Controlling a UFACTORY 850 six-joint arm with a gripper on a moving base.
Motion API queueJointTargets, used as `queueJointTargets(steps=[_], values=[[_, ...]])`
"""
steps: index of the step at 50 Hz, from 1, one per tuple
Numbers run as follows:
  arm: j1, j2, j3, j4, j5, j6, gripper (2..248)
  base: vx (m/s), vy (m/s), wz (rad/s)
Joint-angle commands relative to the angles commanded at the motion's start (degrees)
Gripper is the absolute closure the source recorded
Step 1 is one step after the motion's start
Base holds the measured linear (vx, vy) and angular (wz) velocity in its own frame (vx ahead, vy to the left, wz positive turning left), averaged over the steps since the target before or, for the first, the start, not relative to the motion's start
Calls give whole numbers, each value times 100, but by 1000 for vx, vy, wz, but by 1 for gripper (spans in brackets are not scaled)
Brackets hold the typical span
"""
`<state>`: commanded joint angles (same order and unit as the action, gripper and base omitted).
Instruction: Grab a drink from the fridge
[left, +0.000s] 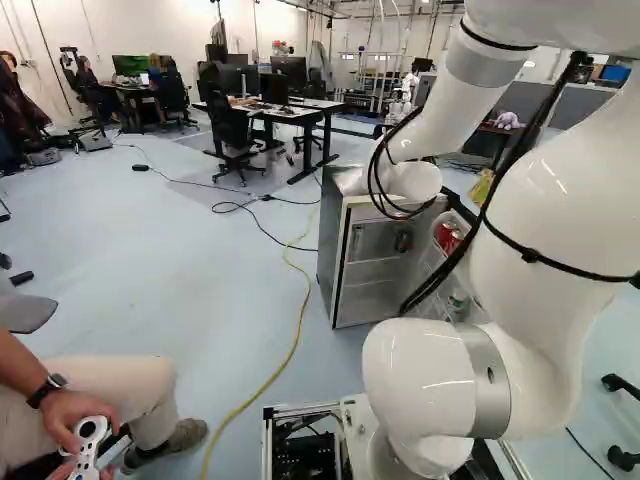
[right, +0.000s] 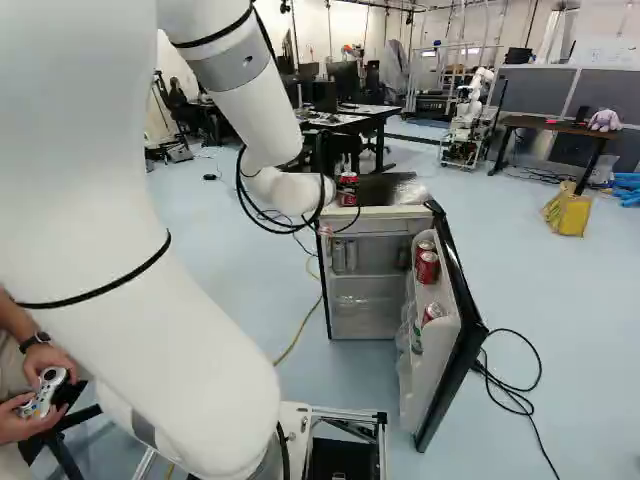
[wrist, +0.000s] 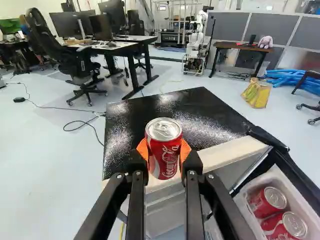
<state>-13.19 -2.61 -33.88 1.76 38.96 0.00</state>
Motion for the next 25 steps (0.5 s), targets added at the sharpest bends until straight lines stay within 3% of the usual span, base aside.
queueJointTargets(steps=[25], values=[[-81,-559,-595,-98,0,0,169,0,0,0]])
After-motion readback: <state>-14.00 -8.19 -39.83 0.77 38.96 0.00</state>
